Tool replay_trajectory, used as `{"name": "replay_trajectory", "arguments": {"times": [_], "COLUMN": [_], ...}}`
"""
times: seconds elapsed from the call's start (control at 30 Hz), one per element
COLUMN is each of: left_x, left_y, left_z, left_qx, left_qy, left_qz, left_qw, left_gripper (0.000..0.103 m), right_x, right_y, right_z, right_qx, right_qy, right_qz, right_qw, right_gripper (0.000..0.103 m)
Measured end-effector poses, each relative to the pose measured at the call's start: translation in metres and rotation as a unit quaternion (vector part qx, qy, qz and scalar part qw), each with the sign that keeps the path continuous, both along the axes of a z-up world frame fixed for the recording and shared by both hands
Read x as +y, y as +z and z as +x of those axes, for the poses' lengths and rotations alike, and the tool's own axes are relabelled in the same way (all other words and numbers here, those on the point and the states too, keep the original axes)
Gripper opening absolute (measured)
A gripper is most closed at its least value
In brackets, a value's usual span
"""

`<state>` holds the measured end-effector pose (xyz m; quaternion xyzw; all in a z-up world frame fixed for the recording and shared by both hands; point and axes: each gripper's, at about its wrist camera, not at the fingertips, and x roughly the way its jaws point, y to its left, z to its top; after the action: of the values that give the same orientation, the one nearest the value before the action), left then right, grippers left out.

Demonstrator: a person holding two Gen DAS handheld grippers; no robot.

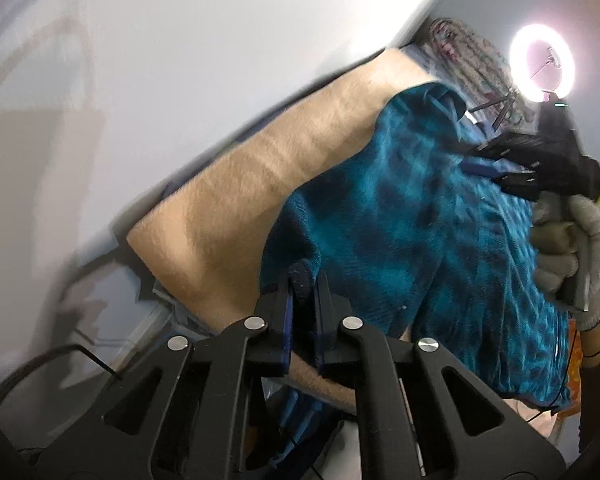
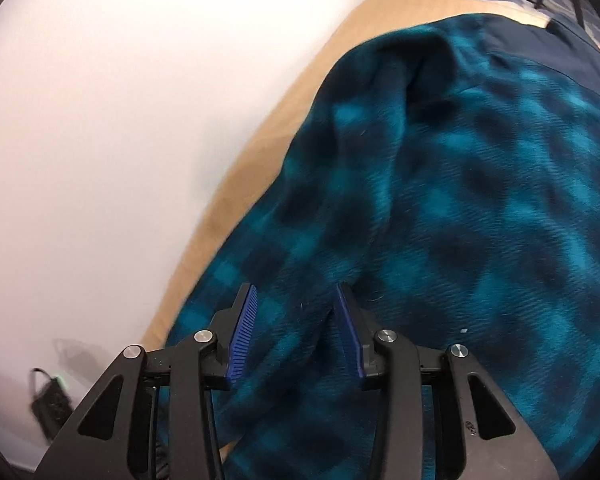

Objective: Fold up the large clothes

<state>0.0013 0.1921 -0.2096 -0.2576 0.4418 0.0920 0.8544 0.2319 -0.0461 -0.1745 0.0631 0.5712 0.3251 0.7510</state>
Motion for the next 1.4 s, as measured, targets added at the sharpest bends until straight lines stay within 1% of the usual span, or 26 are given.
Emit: {"name": "replay_trajectory", "arguments": {"times": [0.07, 0.1, 0.13, 0.17, 0.2, 0.23, 0.3, 0.33, 0.37, 0.4, 0.43, 0.47, 0.57, 0.63, 0.73, 0.83, 0.9, 0.93, 0.97, 1.0, 1.07, 1.1, 1.13, 1.17, 1.27, 1.4], "left_x": [-0.002, -0.002, -0.002, 0.0, 0.0, -0.001, -0.004, -0.006, -0.007, -0.007, -0.005, -0.004, 0.0, 0.005, 0.016, 0.026, 0.03, 0.031, 0.031, 0.028, 0.018, 0.012, 0.006, 0.001, -0.01, -0.019], "left_y": [0.01, 0.017, 0.024, 0.031, 0.037, 0.043, 0.043, 0.04, 0.035, 0.031, 0.028, 0.026, 0.025, 0.02, 0.006, -0.008, -0.017, -0.019, -0.022, -0.023, -0.017, -0.007, 0.002, 0.016, 0.058, 0.098], "left_z": [-0.002, -0.004, -0.007, -0.011, -0.015, -0.019, -0.021, -0.021, -0.019, -0.017, -0.016, -0.017, -0.013, -0.006, 0.004, 0.01, 0.014, 0.016, 0.018, 0.02, 0.02, 0.017, 0.015, 0.009, -0.01, -0.028], "left_qx": [-0.016, -0.025, -0.035, -0.047, -0.057, -0.067, -0.066, -0.061, -0.047, -0.034, -0.025, -0.029, -0.027, -0.024, -0.011, 0.006, 0.012, 0.013, 0.014, 0.016, 0.009, -0.005, -0.018, -0.036, -0.09, -0.137], "left_qy": [-0.001, 0.001, 0.005, 0.009, 0.012, 0.013, 0.005, 0.001, -0.005, -0.005, -0.002, 0.0, -0.002, 0.006, 0.019, 0.035, 0.05, 0.054, 0.056, 0.054, 0.04, 0.032, 0.022, 0.013, -0.013, -0.03], "left_qz": [0.015, 0.023, 0.028, 0.032, 0.04, 0.051, 0.059, 0.057, 0.049, 0.046, 0.041, 0.037, 0.028, 0.003, -0.036, -0.069, -0.087, -0.091, -0.092, -0.09, -0.078, -0.059, -0.049, -0.039, -0.017, 0.032], "left_qw": [0.9998, 0.9994, 0.999, 0.9984, 0.9975, 0.9964, 0.9961, 0.9965, 0.9976, 0.9984, 0.9988, 0.9989, 0.9992, 0.9997, 0.9991, 0.997, 0.9949, 0.9943, 0.9941, 0.9944, 0.9961, 0.9977, 0.9984, 0.9985, 0.9957, 0.9895], "left_gripper": [0.004, 0.003, 0.003, 0.003, 0.003, 0.003, 0.003, 0.006, 0.022, 0.051, 0.061, 0.064, 0.064, 0.064, 0.064, 0.064, 0.064, 0.06, 0.037, 0.001, 0.002, 0.002, 0.002, 0.002, 0.002, 0.002], "right_x": [0.012, 0.016, 0.019, 0.021, 0.019, 0.014, 0.005, -0.004, -0.008, -0.011, -0.013, -0.015, -0.028, -0.036, -0.048, -0.048, -0.038, -0.036, -0.034, -0.036, -0.036, -0.033, -0.034, -0.033, -0.039, -0.06], "right_y": [0.001, -0.002, -0.006, -0.011, -0.009, -0.002, 0.01, 0.014, 0.012, 0.009, 0.004, -0.001, -0.006, -0.007, -0.003, -0.001, -0.003, -0.004, -0.018, -0.017, -0.017, -0.025, -0.023, -0.027, -0.009, 0.028], "right_z": [-0.005, -0.005, -0.005, -0.006, -0.006, -0.007, -0.011, -0.013, -0.015, -0.016, -0.018, -0.019, -0.019, -0.016, -0.012, -0.011, -0.01, -0.011, -0.016, -0.016, -0.016, -0.016, -0.015, -0.021, -0.024, -0.015], "right_qx": [-0.012, -0.011, -0.007, 0.001, 0.005, 0.004, -0.01, -0.015, -0.018, -0.02, -0.021, -0.02, -0.012, -0.006, -0.004, -0.014, -0.018, -0.02, -0.021, -0.021, -0.019, -0.019, -0.019, -0.018, -0.02, -0.059], "right_qy": [0.001, 0.002, 0.0, 0.001, -0.004, -0.008, -0.009, -0.01, -0.01, -0.008, -0.008, -0.008, -0.014, -0.021, -0.018, -0.01, -0.006, -0.005, -0.004, -0.003, -0.004, -0.004, -0.002, -0.001, 0.006, -0.015], "right_qz": [-0.045, -0.057, -0.06, -0.058, -0.047, -0.023, 0.01, 0.008, -0.006, -0.022, -0.036, -0.047, -0.039, -0.027, -0.026, -0.035, -0.036, -0.036, -0.034, -0.032, -0.027, -0.024, -0.024, -0.022, -0.009, 0.024], "right_qw": [0.999, 0.998, 0.998, 0.998, 0.999, 1.0, 1.0, 1.0, 1.0, 1.0, 0.999, 0.999, 0.999, 0.999, 0.999, 0.999, 0.999, 0.999, 0.999, 0.999, 0.999, 1.0, 1.0, 1.0, 1.0, 0.998], "right_gripper": [0.038, 0.026, 0.01, 0.005, 0.005, 0.005, 0.005, 0.005, 0.005, 0.005, 0.005, 0.005, 0.005, 0.005, 0.005, 0.005, 0.005, 0.005, 0.005, 0.005, 0.005, 0.005, 0.005, 0.009, 0.009, 0.011]}}
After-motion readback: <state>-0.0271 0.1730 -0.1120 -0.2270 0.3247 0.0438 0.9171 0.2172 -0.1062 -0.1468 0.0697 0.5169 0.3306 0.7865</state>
